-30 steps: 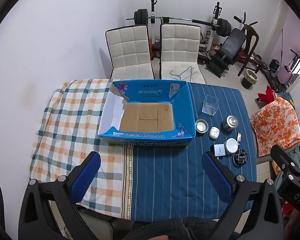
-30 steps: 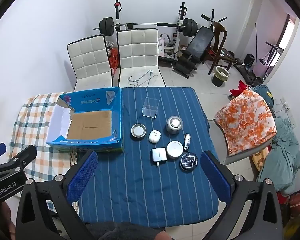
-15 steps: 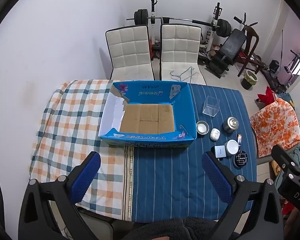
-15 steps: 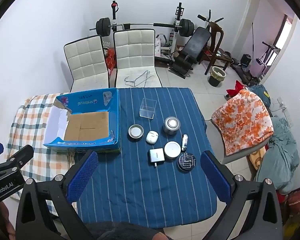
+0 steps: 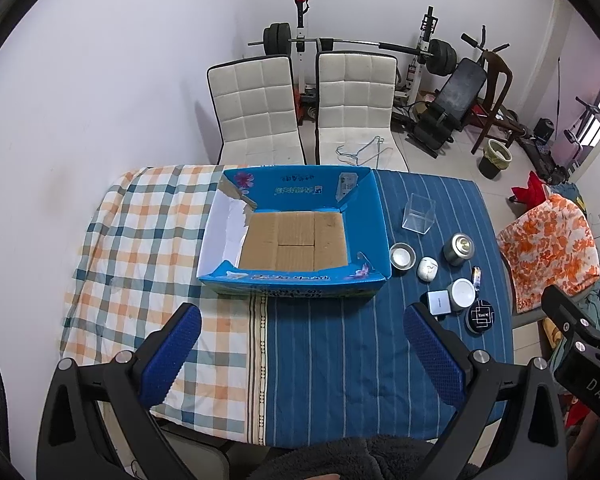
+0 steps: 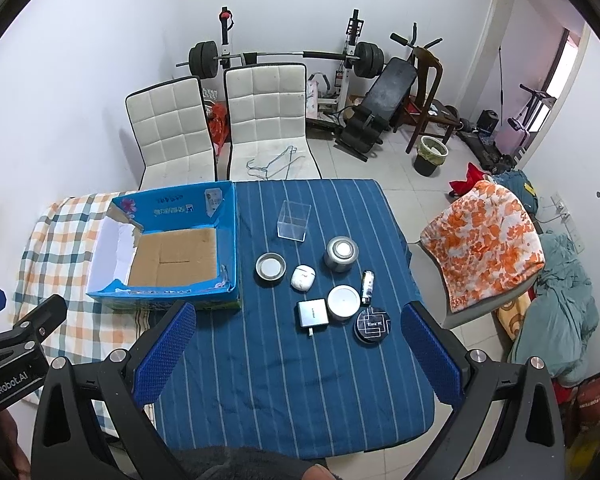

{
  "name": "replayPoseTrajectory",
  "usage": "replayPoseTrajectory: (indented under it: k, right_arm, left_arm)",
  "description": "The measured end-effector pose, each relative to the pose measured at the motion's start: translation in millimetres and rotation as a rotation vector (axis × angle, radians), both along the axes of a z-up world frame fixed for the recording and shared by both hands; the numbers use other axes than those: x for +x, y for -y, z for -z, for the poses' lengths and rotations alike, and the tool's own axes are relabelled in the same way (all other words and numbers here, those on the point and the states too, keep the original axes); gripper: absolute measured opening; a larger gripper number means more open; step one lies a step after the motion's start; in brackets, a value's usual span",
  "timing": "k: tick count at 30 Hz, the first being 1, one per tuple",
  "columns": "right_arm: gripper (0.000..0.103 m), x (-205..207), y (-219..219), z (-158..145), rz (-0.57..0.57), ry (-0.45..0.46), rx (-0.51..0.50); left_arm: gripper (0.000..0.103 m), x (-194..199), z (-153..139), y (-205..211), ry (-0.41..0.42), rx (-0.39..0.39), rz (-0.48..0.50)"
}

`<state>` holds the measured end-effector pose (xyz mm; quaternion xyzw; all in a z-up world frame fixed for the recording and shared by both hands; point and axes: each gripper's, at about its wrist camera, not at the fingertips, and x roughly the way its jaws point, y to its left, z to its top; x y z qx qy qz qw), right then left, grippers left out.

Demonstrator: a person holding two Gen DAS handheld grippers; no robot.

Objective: Organize rigid objects

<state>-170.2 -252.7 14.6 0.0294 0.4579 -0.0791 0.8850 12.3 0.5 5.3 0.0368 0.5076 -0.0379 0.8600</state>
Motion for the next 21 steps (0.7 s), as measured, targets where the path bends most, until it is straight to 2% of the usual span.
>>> replayPoseTrajectory:
  k: [21]
  right_arm:
    - [0.103, 5, -16, -7, -0.022, 0.009, 0.0]
  left_arm:
    - [0.103, -4, -5, -18, 0.025, 0.001, -0.002]
